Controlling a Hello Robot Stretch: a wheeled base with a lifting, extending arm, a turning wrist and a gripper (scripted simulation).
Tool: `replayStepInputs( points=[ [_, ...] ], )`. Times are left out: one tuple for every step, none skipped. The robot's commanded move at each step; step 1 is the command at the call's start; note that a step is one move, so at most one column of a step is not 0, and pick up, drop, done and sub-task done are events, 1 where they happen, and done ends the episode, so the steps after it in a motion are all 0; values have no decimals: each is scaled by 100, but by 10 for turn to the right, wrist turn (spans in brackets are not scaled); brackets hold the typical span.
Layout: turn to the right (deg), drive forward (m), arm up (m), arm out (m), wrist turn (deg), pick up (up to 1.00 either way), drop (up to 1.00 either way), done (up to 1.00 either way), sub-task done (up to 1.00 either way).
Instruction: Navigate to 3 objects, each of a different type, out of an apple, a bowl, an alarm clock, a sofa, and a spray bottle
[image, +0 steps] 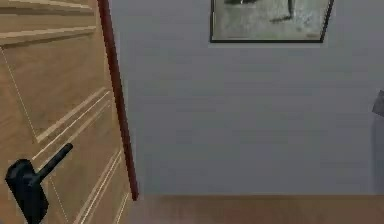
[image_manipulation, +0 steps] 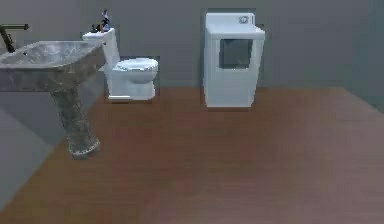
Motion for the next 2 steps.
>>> replayStepInputs(
  points=[
    [-450,0,0,0,0,0,0,0,0],
    [-450,0,0,0,0,0,0,0,0]
  ],
)
